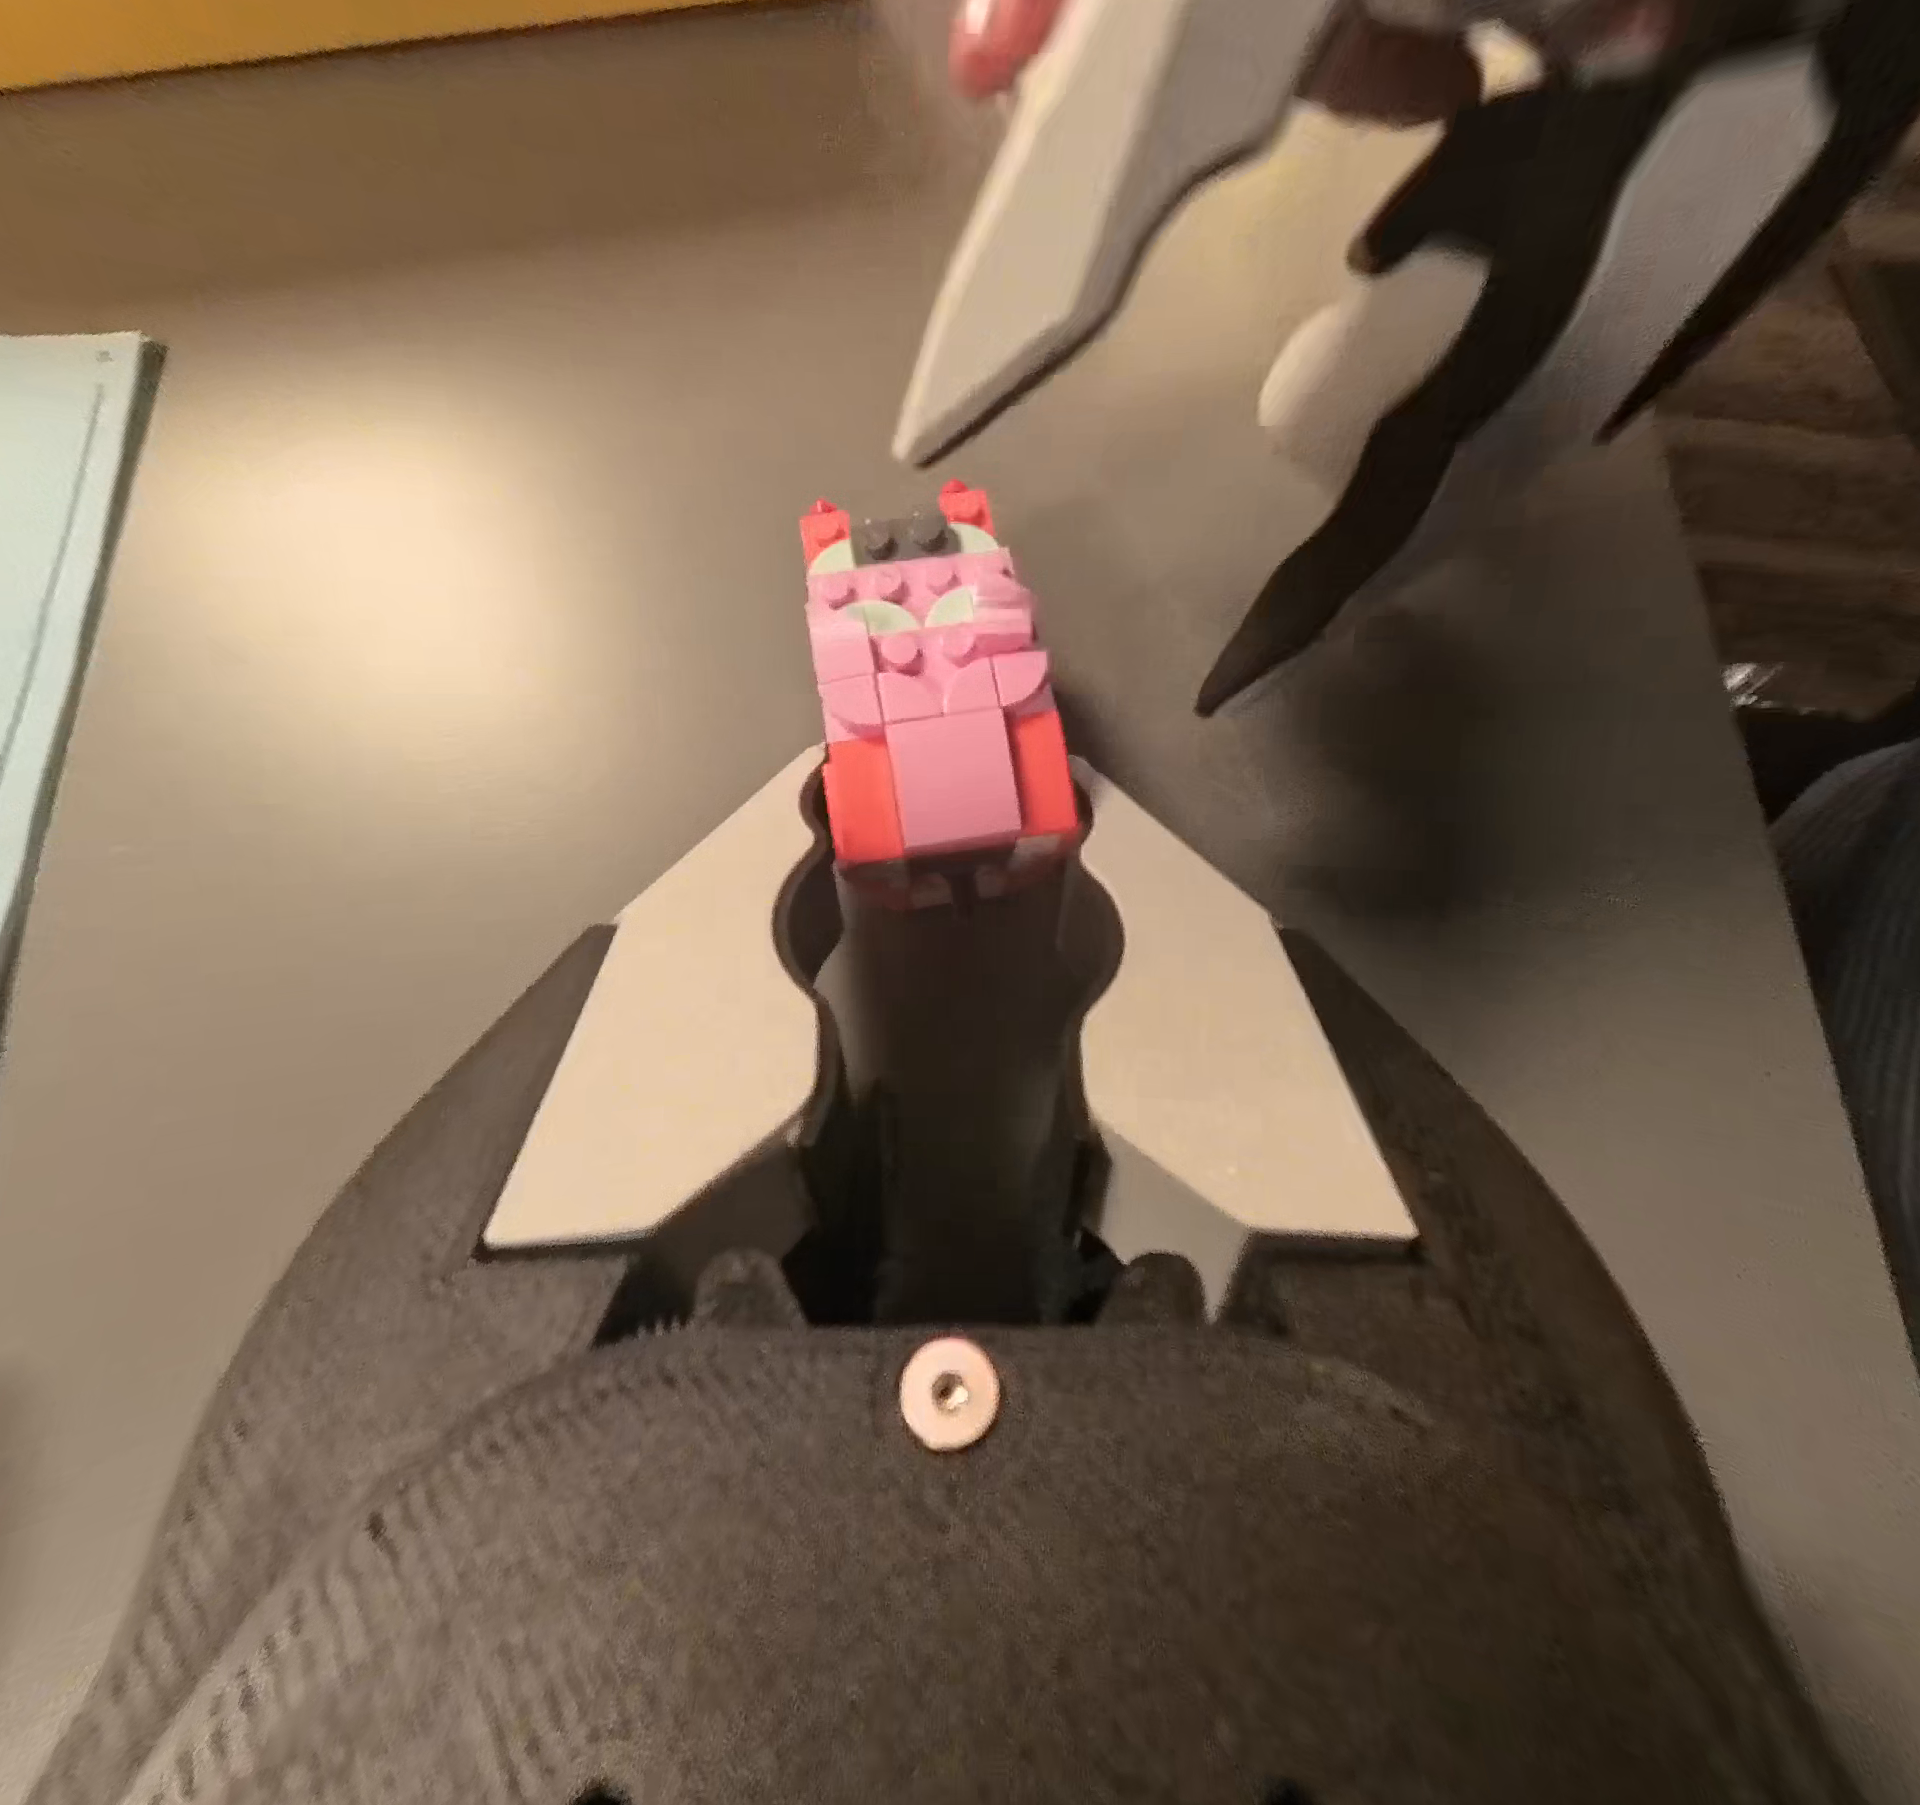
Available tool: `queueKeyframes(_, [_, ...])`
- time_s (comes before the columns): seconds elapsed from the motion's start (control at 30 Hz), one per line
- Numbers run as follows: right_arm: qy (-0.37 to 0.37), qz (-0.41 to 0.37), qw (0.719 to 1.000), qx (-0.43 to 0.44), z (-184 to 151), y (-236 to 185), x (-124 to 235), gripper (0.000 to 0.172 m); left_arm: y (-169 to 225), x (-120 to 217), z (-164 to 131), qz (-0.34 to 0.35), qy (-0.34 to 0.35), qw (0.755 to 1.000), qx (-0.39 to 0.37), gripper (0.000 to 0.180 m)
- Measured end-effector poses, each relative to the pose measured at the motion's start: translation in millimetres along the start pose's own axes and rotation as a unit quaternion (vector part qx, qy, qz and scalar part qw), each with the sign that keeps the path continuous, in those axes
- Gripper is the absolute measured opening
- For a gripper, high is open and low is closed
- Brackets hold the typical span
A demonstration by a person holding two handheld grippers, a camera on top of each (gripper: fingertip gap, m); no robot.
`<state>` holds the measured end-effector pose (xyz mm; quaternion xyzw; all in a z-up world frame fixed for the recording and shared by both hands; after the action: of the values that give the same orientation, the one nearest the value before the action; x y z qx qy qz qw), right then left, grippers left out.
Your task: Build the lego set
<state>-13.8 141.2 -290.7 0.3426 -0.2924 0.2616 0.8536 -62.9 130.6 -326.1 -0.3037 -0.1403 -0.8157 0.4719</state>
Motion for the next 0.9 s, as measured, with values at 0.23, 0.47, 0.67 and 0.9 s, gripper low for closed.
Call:
queueKeyframes(0.23, [-0.072, -0.126, 0.983, 0.112, 5, 3, -11, 0.066, -1, 9, 10, -0.058, 0.031, 0.993, 0.096, 0.040])
queueKeyframes(0.47, [-0.098, -0.138, 0.974, 0.151, 5, 8, -18, 0.053, 1, 12, 12, -0.084, 0.039, 0.989, 0.113, 0.040])
queueKeyframes(0.67, [-0.092, -0.133, 0.972, 0.170, 7, 7, -17, 0.048, 2, 14, 12, -0.104, 0.043, 0.985, 0.127, 0.039])
queueKeyframes(0.9, [-0.097, -0.123, 0.975, 0.157, 8, 7, -17, 0.046, 3, 15, 12, -0.119, 0.039, 0.982, 0.142, 0.039])
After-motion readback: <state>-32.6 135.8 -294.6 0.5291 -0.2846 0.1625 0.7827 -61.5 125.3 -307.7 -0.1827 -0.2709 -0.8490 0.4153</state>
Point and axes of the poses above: each gripper's, where its closed fingertips meet, x back along the fingers, z out of its top, y = z × x across the jaws, the point moved 3 cm from there along x, back along the fingers, and after that the axes turned 15 degrees about z, right-handed, at the moved point
